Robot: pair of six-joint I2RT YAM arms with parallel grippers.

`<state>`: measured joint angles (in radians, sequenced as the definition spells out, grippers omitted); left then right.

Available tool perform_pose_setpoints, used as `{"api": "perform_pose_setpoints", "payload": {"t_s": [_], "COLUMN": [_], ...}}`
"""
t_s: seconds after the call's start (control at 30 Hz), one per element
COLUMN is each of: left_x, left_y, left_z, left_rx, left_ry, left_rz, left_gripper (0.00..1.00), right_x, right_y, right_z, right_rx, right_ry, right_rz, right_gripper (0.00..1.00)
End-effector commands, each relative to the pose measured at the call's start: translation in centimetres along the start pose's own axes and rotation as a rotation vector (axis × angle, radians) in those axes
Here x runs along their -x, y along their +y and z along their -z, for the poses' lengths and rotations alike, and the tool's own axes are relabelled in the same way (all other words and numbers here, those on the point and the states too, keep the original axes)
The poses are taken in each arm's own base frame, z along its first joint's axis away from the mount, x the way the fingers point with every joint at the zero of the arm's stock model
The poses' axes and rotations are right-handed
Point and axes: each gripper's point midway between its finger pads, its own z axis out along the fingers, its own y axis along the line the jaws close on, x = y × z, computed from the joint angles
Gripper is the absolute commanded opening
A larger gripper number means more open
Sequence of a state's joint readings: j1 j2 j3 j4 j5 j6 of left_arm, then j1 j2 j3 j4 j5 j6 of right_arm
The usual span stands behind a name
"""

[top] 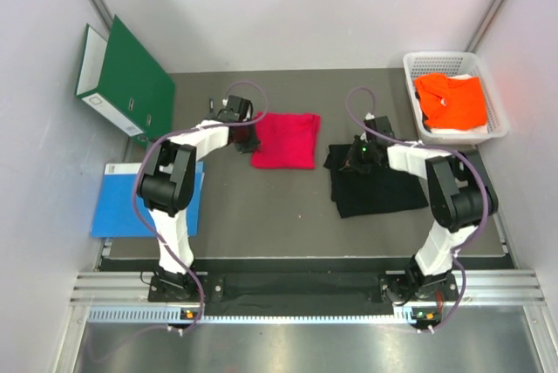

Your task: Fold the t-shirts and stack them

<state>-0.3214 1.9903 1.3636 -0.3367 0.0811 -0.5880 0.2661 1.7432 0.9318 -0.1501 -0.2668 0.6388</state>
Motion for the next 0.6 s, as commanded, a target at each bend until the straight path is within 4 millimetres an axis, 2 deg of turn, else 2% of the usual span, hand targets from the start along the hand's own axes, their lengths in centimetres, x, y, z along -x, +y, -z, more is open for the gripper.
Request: {"api": "perform_pose_setpoints", "payload": {"t_s": [0.0,0.03,0.17,0.2,0.27,0.3,0.37,0.4,0.43,0.53,0.57], "left_x": [-1.3,-1.6,-3.2,-3.6,-3.9,-3.9,-3.9,-3.8,-3.9,-3.8,-3.8], "left_y": [0.6,0.7,1.5,1.8,2.3,2.5,3.2,3.4,3.8,4.2,4.4], "left_z": [2.1,2.3,2.4,2.5,2.7,2.9,3.2,3.4,3.5,3.8,3.9], "left_rx": [0.008,0.004,0.011,0.022,0.045,0.054,0.095,0.106,0.123,0.134,0.138], "left_ry": [0.026,0.028,0.064,0.073,0.076,0.076,0.077,0.077,0.08,0.082,0.089], "left_rz": [-0.013,-0.011,-0.003,-0.002,-0.002,-0.003,-0.004,-0.005,-0.007,-0.008,-0.008], "left_gripper": [0.0,0.0,0.0,0.0,0.0,0.0,0.0,0.0,0.0,0.0,0.0], "right_x": [-1.7,-2.2,-0.9,-0.7,0.2,1.0,1.8,2.0,3.0,3.0,3.8], "right_y": [2.0,2.4,3.7,3.8,4.8,5.9,6.7,7.4,8.8,10.7,11.7], "right_z": [-3.2,-3.7,-3.1,-2.7,-0.9,0.6,1.9,2.5,3.6,3.9,3.9], "right_rx": [0.005,0.003,-0.002,-0.013,0.005,0.029,0.057,0.078,0.132,0.23,0.261], "right_ry": [0.059,0.077,0.042,0.02,-0.036,-0.085,-0.138,-0.159,-0.209,-0.215,-0.233], "right_rz": [0.042,0.052,0.09,0.102,0.136,0.158,0.176,0.188,0.202,0.228,0.239], "right_gripper": [0.02,0.02,0.06,0.24,0.44,0.63,0.78,0.93,1.0,1.0,1.0]}}
